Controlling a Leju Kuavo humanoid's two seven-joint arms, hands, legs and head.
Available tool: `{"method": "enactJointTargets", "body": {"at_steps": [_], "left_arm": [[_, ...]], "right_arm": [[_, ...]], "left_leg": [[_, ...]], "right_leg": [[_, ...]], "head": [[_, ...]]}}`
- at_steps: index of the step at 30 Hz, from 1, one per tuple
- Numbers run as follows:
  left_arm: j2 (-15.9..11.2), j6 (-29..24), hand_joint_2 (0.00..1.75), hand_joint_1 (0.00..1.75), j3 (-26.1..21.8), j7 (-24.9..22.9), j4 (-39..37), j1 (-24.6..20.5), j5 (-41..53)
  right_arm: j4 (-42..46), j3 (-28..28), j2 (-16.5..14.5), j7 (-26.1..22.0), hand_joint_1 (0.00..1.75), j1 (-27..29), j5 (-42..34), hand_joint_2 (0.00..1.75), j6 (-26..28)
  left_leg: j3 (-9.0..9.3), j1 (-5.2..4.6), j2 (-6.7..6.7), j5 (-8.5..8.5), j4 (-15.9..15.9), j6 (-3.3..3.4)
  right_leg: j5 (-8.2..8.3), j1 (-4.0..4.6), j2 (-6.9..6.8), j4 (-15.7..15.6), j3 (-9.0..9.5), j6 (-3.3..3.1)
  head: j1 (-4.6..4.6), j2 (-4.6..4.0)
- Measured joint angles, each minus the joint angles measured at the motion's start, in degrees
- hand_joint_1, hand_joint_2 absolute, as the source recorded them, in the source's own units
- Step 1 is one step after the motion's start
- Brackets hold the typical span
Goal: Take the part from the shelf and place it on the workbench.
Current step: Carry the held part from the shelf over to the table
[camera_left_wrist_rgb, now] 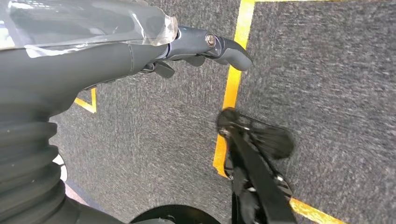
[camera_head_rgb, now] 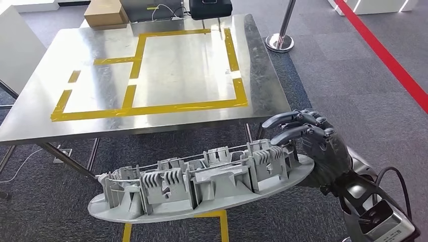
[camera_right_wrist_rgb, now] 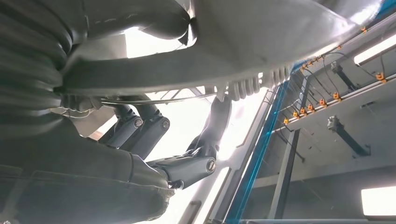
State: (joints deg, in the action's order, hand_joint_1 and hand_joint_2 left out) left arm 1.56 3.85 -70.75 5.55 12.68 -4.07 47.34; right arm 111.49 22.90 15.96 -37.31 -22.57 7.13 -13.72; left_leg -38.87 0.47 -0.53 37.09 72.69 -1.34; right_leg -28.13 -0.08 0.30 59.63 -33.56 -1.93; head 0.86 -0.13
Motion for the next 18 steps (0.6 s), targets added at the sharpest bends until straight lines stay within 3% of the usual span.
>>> {"method": "enactJointTargets", "body": {"at_steps": [2,3,4,7,9,10,13,14,15,16,18], "left_arm": [[-0.04,0.00,1.75,0.00,0.00,0.00,0.00,0.02,0.00],[-0.13,0.02,1.75,0.00,0.00,0.00,-0.02,0.01,0.02],[-0.27,0.03,1.75,0.00,0.00,0.00,-0.02,0.01,0.03],[-0.63,0.05,1.75,0.00,0.00,0.00,-0.01,0.16,0.07],[-0.71,0.10,1.75,0.00,0.00,0.03,-0.01,0.20,0.11],[-0.73,0.16,1.75,0.00,0.00,0.05,-0.01,0.14,0.14],[-0.69,0.31,1.75,0.00,0.01,0.11,-0.01,0.03,0.26],[-0.64,0.32,1.75,0.00,0.02,0.11,-0.02,0.04,0.28],[-0.57,0.34,1.75,0.00,0.02,0.11,-0.02,0.05,0.28],[-0.51,0.36,1.75,0.00,0.02,0.11,-0.03,0.05,0.28],[-0.51,0.37,1.75,0.00,0.01,0.11,-0.02,0.04,0.28]], "right_arm": [[-0.01,-0.03,0.09,-0.33,1.75,0.21,0.00,1.75,0.10],[-0.05,-0.06,0.15,-0.52,1.75,0.25,0.00,1.75,0.16],[-0.10,-0.10,0.22,-0.70,1.75,0.32,-0.03,1.75,0.24],[-0.18,-0.33,0.50,-1.05,1.75,0.71,-0.10,1.75,0.40],[-0.13,-0.59,0.76,-1.15,1.75,0.86,-0.11,1.75,0.42],[-0.12,-0.72,0.89,-1.19,1.75,0.88,-0.13,1.75,0.43],[-0.13,-0.87,1.03,-1.23,1.75,0.98,-0.16,1.75,0.51],[-0.14,-0.87,1.06,-1.22,1.75,1.08,-0.14,1.75,0.52],[-0.15,-0.87,1.10,-1.22,1.75,1.16,-0.11,1.75,0.52],[-0.15,-0.88,1.14,-1.22,1.75,1.22,-0.09,1.75,0.52],[-0.17,-0.88,1.17,-1.22,1.75,1.25,-0.09,1.75,0.52]], "left_leg": [[0.90,-0.41,0.00,-5.88,-6.48,0.93],[1.58,-0.73,0.01,-8.12,-9.58,1.57],[2.16,-1.07,0.01,-9.33,-12.07,2.11],[2.95,-1.49,-0.06,-9.72,-14.00,2.85],[3.98,-1.03,0.02,-10.15,-14.79,3.14],[4.59,-0.70,0.09,-10.09,-15.20,3.28],[5.83,-0.25,0.17,-9.25,-15.49,3.41],[6.17,-0.16,0.14,-8.90,-15.49,3.30],[6.60,-0.05,0.09,-8.52,-15.48,3.14],[7.15,0.10,0.02,-8.11,-15.46,2.92],[8.23,0.28,-0.12,-7.11,-15.39,2.22]], "right_leg": [[-1.02,0.25,0.06,-0.06,1.26,-0.04],[-1.43,0.36,0.09,-0.12,1.79,0.02],[-1.76,0.35,0.13,-0.16,2.02,0.18],[-2.39,0.23,0.31,-0.41,2.24,1.08],[-3.20,0.32,0.27,0.35,2.31,1.65],[-4.08,0.32,0.24,2.15,1.57,1.99],[-7.50,-0.27,0.18,12.67,-4.66,3.10],[-7.56,-0.48,0.16,14.99,-6.54,3.38],[-6.52,-0.65,0.13,15.29,-7.44,3.59],[-4.42,-0.81,0.09,13.27,-7.12,3.75],[0.31,-1.07,-0.15,5.58,-4.25,4.18]], "head": [[-0.02,0.00],[-0.17,0.00],[-0.27,0.00],[-0.32,0.00],[-0.37,0.00],[-0.42,0.00],[-0.54,0.00],[-0.54,0.00],[-0.54,0.00],[-0.54,0.00],[-0.63,0.00]]}}
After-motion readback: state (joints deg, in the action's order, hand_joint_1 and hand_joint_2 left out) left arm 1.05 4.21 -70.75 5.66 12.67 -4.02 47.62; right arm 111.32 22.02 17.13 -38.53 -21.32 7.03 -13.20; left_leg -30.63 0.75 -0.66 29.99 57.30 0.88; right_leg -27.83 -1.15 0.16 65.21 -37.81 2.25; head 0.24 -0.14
